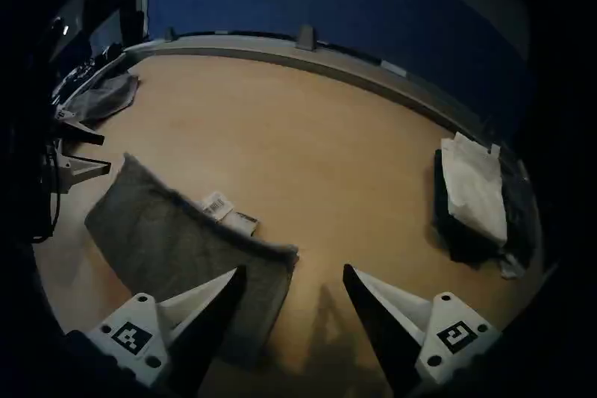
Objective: Fold towel
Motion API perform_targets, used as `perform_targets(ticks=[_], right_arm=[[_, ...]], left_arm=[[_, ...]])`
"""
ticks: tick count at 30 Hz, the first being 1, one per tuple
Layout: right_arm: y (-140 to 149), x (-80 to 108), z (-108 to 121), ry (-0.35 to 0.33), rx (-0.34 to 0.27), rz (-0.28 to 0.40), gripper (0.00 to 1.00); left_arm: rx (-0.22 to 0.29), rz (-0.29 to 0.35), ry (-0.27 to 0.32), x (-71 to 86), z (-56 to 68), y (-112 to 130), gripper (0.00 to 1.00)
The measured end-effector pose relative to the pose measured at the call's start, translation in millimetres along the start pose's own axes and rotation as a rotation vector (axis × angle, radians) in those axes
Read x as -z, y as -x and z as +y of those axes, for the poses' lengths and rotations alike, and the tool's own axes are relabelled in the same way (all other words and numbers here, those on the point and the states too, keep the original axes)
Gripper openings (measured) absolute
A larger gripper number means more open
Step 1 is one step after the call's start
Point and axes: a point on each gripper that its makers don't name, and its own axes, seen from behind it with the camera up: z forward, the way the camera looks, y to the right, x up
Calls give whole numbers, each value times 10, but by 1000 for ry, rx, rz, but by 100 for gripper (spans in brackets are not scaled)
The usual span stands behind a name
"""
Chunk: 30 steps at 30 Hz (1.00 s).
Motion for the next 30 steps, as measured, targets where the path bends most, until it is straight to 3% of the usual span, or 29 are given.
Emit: perform_targets(ticks=[8, 17, 23, 30], right_arm=[[114, 149, -136, -51, 5, 9, 100], [351, 345, -258, -75, 6, 1, 100], [525, 506, -357, -90, 10, 0, 100], [648, 505, -408, -109, 11, -11, 100]], left_arm=[[30, 23, 11, 243, 34, 48, 94], [68, 21, 11, 554, 61, 387, 94], [64, 11, 8, 758, 85, 649, 94], [82, 0, 14, 925, 167, 849, 94]])
